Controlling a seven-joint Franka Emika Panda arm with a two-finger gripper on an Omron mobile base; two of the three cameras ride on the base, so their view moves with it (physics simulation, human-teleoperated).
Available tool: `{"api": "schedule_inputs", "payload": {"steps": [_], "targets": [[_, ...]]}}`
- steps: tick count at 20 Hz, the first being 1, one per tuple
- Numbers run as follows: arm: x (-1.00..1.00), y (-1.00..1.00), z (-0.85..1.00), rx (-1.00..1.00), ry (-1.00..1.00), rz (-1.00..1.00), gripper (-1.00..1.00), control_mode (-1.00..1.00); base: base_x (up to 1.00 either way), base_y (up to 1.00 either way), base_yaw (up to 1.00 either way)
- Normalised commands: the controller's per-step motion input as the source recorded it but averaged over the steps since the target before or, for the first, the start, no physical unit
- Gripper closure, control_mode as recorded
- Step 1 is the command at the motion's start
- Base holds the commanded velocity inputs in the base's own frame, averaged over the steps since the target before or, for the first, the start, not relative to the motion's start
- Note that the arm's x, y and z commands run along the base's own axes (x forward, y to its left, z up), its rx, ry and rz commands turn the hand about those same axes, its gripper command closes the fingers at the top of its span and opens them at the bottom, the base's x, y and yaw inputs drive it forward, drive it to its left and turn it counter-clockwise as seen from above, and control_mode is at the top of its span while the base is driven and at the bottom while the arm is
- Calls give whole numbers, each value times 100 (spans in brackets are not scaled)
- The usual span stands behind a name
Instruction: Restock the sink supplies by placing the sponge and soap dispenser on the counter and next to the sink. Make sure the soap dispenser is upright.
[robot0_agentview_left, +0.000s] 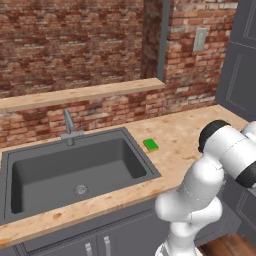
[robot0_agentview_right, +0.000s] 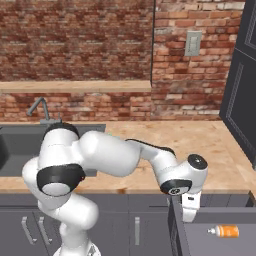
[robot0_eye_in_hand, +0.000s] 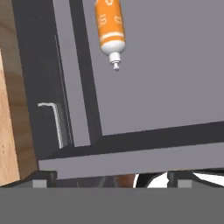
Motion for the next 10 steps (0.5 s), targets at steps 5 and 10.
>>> {"api": "schedule_inputs", "payload": {"steps": [5,10], "targets": [[-1,-79,-2,0,0,-19,-100,-100,0,0,0],[0,-72,-30,0,1,-15,-100,-100,0,0,0]]}}
